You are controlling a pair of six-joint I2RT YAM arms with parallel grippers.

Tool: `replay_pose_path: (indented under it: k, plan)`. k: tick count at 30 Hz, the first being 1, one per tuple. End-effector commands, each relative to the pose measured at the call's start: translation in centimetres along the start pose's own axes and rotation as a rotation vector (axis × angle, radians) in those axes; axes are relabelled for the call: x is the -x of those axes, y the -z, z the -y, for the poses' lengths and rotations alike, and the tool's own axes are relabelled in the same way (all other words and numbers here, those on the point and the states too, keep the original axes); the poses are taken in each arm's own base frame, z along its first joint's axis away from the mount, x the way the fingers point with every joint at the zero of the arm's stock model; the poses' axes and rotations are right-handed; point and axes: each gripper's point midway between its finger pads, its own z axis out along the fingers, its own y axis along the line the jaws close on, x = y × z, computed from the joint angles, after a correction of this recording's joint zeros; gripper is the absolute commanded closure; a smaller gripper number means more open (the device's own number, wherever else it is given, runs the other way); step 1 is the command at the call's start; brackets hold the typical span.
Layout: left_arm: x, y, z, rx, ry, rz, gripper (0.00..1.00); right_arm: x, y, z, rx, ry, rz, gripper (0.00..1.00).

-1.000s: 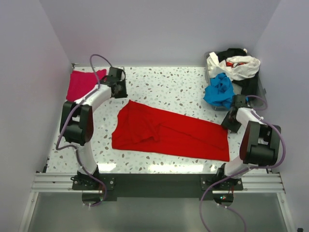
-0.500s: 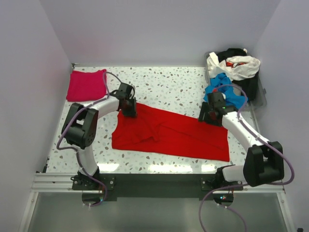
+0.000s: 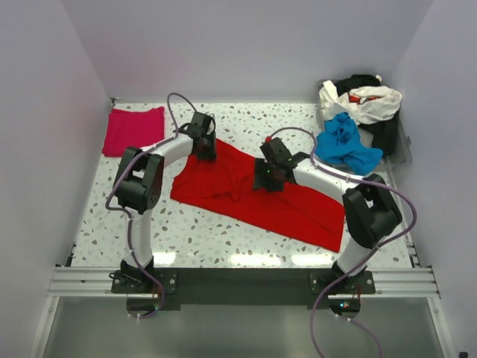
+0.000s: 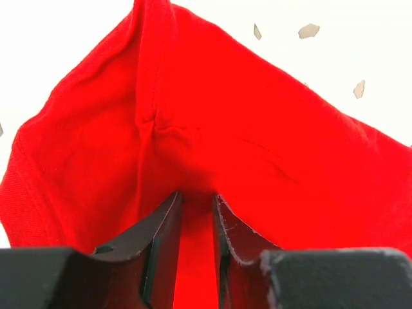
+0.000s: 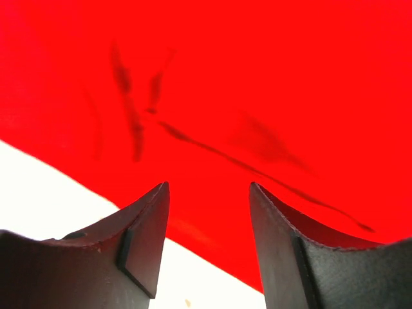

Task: Fold and stack the t-shirts
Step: Fold the tshirt

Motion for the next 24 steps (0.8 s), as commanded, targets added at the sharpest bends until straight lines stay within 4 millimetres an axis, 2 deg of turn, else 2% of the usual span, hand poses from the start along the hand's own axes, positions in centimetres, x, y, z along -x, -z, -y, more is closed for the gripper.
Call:
replay_pose_path:
  k: [1,3,5,6,7,8,9,11,12,14,16,20,24]
  plan:
    - [2.4,0.2,-0.5,0.014,-0.032,0.055,0.69,1.9,-0.1,-4.8,0.147,-0.041,0.024,0.45]
    - [3.7,2.1,0.0,-0.005,-0.033,0.094,0.66,2.2,-0.1,-6.6,0.196,-0.047,0.018,0.45]
    - [3.4,3.2,0.0,-0.005,-0.028,0.098,0.62,1.8,-0.9,-7.5,0.204,-0.045,-0.006,0.47]
    - [3.9,5.0,0.8,-0.047,-0.020,0.123,0.58,1.6,-0.9,-8.3,0.216,-0.033,-0.015,0.48]
    - [3.7,5.6,0.9,-0.056,-0.017,0.125,0.55,1.3,-1.1,-8.7,0.218,-0.027,-0.025,0.48]
    - [2.3,5.8,0.5,-0.053,-0.012,0.102,0.52,0.9,-1.6,-8.9,0.215,-0.024,-0.043,0.48]
    - [2.5,7.2,0.7,-0.064,-0.001,0.122,0.48,0.5,-1.7,-9.3,0.218,-0.015,-0.056,0.49]
    - [0.2,7.7,0.1,-0.056,0.009,0.081,0.46,-0.1,-2.1,-9.2,0.202,-0.010,-0.076,0.51]
    - [0.2,8.7,0.1,-0.063,0.018,0.093,0.45,-0.3,-2.1,-9.3,0.199,-0.005,-0.079,0.52]
    - [-1.8,9.0,-0.2,-0.065,0.023,0.058,0.45,-0.5,-2.1,-9.1,0.193,-0.005,-0.085,0.53]
    - [-2.7,9.7,-0.2,-0.075,0.030,0.049,0.45,-0.8,-2.4,-8.9,0.188,-0.007,-0.095,0.57]
    - [-5.7,9.3,-1.0,-0.066,0.036,-0.015,0.47,-1.3,-3.2,-9.0,0.193,-0.009,-0.114,0.62]
    - [-7.2,9.2,-1.6,-0.041,0.035,-0.036,0.50,-1.7,-3.9,-9.1,0.203,-0.006,-0.132,0.68]
